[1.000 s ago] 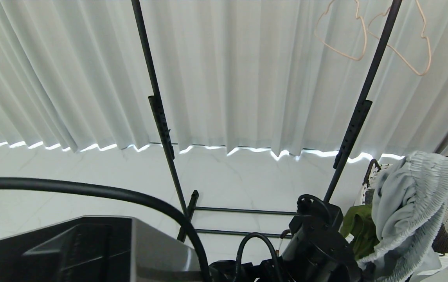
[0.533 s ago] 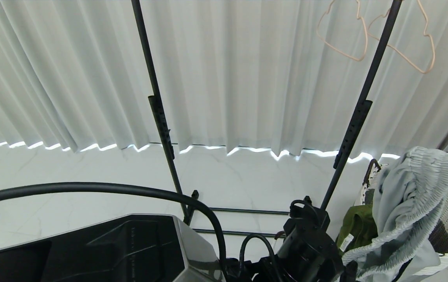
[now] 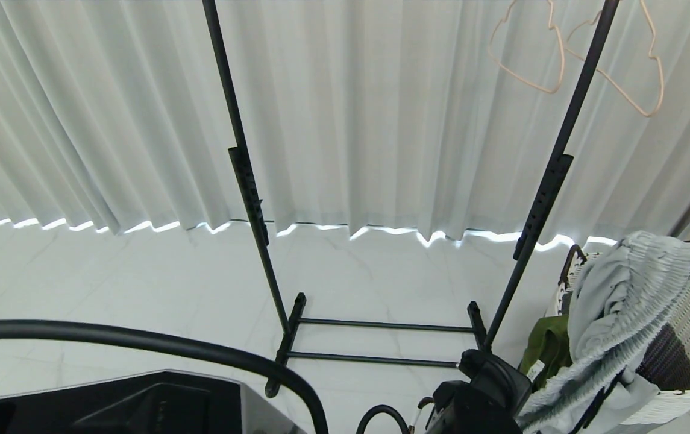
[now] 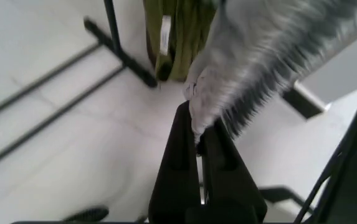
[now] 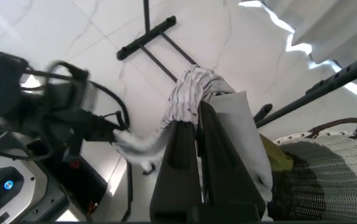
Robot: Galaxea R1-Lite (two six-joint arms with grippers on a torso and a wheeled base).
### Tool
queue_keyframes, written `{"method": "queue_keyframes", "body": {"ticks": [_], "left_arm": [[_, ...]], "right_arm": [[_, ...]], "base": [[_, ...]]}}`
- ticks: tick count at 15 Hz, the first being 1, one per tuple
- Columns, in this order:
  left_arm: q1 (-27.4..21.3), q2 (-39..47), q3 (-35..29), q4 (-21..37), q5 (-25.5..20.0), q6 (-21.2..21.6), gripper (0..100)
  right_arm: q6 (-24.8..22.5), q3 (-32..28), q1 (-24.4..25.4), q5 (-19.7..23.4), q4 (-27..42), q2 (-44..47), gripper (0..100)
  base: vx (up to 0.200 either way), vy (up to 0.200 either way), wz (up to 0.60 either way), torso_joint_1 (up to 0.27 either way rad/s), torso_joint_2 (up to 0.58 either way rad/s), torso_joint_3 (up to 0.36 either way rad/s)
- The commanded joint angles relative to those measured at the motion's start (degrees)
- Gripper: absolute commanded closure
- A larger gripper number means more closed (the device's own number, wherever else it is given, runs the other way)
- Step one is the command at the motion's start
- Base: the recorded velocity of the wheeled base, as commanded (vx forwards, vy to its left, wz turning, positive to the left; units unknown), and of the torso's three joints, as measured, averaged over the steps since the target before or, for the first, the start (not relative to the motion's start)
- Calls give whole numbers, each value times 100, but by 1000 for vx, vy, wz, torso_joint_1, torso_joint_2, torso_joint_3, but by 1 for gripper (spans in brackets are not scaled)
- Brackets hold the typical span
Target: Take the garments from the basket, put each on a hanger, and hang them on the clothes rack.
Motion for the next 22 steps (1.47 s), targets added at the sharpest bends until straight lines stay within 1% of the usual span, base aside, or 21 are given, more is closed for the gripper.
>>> {"method": "queue_keyframes", "body": {"ticks": [1,2,3,5,7,8,10,12,13,14,15,16,18,20,21,22], "left_arm": [[-66,-505,187,-385,201,144,100],[-57,-734,187,-420,333,460,100],[-57,-971,205,-420,368,707,100],[-74,-1340,231,-420,386,803,100],[-110,-1586,389,-412,386,909,100],[-171,-1876,618,-412,386,961,100],[-259,-2360,1066,-412,386,1041,100],[-356,-2834,1365,-412,386,1234,100],[-356,-3212,1514,-412,430,1515,100],[-347,-3467,1567,-403,553,1700,100],[-347,-3582,1576,-394,623,1761,100],[-347,-3889,1646,-368,843,1796,100],[-347,-4390,1787,-306,1177,1858,100],[-347,-4812,1778,-113,1274,2025,100],[-347,-5348,1655,353,1300,2209,100],[-329,-5700,1541,713,1300,2236,100]], "right_arm": [[-16,6,-7,5,-39,-14,100],[-34,6,2,-3,-338,-22,100],[-34,24,2,5,-637,-22,100],[-60,-11,19,14,-769,-40,100],[-166,-3,72,41,-848,-119,100],[-359,15,125,49,-945,-163,100],[-526,-3,177,67,-1094,-154,100],[-588,6,204,67,-1358,-110,100],[-614,6,274,120,-1665,-31,100],[-623,-11,371,146,-1920,30,100],[-632,-20,459,137,-2034,83,100],[-649,-64,731,102,-2184,197,100],[-658,-161,1003,84,-2219,435,100],[-658,-310,1109,84,-2412,716,100],[-649,-495,1135,102,-2720,1032,100],[-649,-591,1135,102,-2843,1226,100]], "base": [[0,0,0,0,0,0],[0,0,0,0,0,0],[0,0,0,0,0,0],[0,0,0,0,0,0],[0,0,0,0,0,0],[0,0,0,0,0,0],[0,0,0,0,0,0],[0,0,0,0,0,0],[0,0,0,0,0,0],[0,0,0,0,0,0],[0,0,0,0,0,0],[0,0,0,0,0,0],[0,0,0,0,0,0],[0,0,0,0,0,0],[0,0,0,0,0,0],[0,0,0,0,0,0]]}}
